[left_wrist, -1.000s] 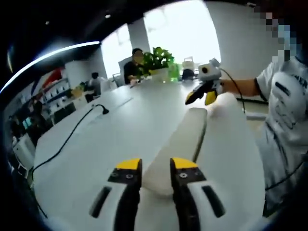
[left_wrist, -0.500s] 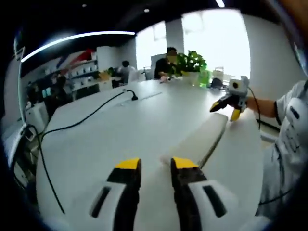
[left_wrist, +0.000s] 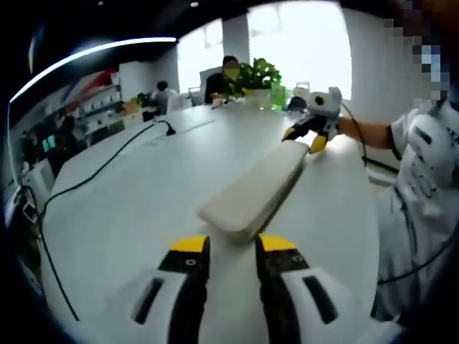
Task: Arrange the utensils inside the cutlery case until each visible utensil rests in its matching compartment.
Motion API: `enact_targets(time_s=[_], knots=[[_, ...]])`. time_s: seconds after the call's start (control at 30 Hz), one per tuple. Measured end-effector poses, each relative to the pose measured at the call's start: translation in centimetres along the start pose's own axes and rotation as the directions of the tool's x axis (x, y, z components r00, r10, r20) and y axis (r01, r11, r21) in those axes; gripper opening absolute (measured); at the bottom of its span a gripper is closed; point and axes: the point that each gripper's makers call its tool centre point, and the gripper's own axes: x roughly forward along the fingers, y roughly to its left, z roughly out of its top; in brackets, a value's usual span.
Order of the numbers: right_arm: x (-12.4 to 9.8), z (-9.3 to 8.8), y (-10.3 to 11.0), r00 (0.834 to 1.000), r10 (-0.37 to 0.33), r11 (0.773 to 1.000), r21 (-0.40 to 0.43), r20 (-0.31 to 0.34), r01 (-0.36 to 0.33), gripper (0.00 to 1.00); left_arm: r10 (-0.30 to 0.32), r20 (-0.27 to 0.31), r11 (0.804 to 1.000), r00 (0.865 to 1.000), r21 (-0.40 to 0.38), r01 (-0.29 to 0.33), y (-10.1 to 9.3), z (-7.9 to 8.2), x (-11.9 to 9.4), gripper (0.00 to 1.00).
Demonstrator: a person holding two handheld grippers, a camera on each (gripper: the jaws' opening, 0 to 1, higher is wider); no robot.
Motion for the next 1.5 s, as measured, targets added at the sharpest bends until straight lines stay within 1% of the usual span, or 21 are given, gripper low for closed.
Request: enact_targets(time_s=[0.2, 0.37, 0.47, 0.6, 0.9, 1.07, 1.17, 1.27, 1.3, 1.37, 1.47, 1.5], knots=[[0.1, 0.0, 0.2, 1.0, 0.01, 1.0, 0.019, 0.011, -0.01, 0.39, -0.016, -0.004, 0.999, 1.0, 0.046, 0.016, -1.1, 0.2, 0.2, 0.27], [0.2, 0.0, 0.3, 1.0, 0.009, 1.0, 0.027, 0.017, -0.009, 0.39, -0.021, -0.015, 0.996, 1.0, 0.091, 0.022, -1.9, 0.4, 0.4, 0.29], [0.1, 0.1, 0.4, 1.0, 0.009, 0.999, 0.033, 0.024, -0.01, 0.39, -0.011, -0.024, 0.994, 1.0, 0.111, 0.014, -1.9, 0.4, 0.4, 0.3], [0.1, 0.2, 0.4, 1.0, 0.008, 0.999, 0.038, 0.03, -0.009, 0.39, -0.013, -0.021, 0.995, 1.0, 0.099, 0.015, -1.6, 0.4, 0.4, 0.29], [0.0, 0.2, 0.4, 0.999, 0.006, 0.999, 0.044, 0.038, -0.008, 0.39, -0.011, -0.024, 0.994, 1.0, 0.11, 0.013, -1.7, 0.1, 0.3, 0.3], [-0.7, 0.2, 0.5, 0.999, 0.002, 0.998, 0.055, 0.044, -0.004, 0.44, 0.004, -0.026, 0.994, 1.0, 0.113, -0.001, -1.5, -0.2, -0.2, 0.3], [-1.5, 0.4, 0.5, 0.998, -0.009, 0.998, 0.057, 0.056, 0.006, 0.44, 0.023, -0.001, 0.992, 1.0, 0.122, -0.023, -1.2, 0.2, -1.1, 0.3], [-2.3, 1.1, 0.0, 0.995, -0.042, 0.997, 0.075, 0.086, 0.035, 0.45, 0.035, 0.058, 0.993, 0.998, 0.112, -0.041, -1.0, 1.5, -1.9, 0.29], [-2.5, 1.4, -0.2, 0.994, -0.056, 0.996, 0.079, 0.098, 0.049, 0.45, 0.041, 0.089, 0.993, 0.995, 0.105, -0.05, -0.9, 2.2, -2.2, 0.29], [-2.7, 2.1, -0.2, 0.99, -0.066, 0.994, 0.096, 0.126, 0.054, 0.44, 0.05, 0.113, 0.992, 0.992, 0.107, -0.062, -0.9, 2.8, -2.3, 0.28], [-2.6, 2.9, 0.2, 0.986, -0.064, 0.992, 0.119, 0.152, 0.046, 0.37, 0.067, 0.153, 0.992, 0.986, 0.1, -0.083, -0.7, 3.8, -2.0, 0.25], [-2.5, 3.2, 0.4, 0.985, -0.061, 0.991, 0.126, 0.161, 0.041, 0.32, 0.068, 0.163, 0.992, 0.984, 0.095, -0.084, -0.7, 4.1, -1.8, 0.25]])
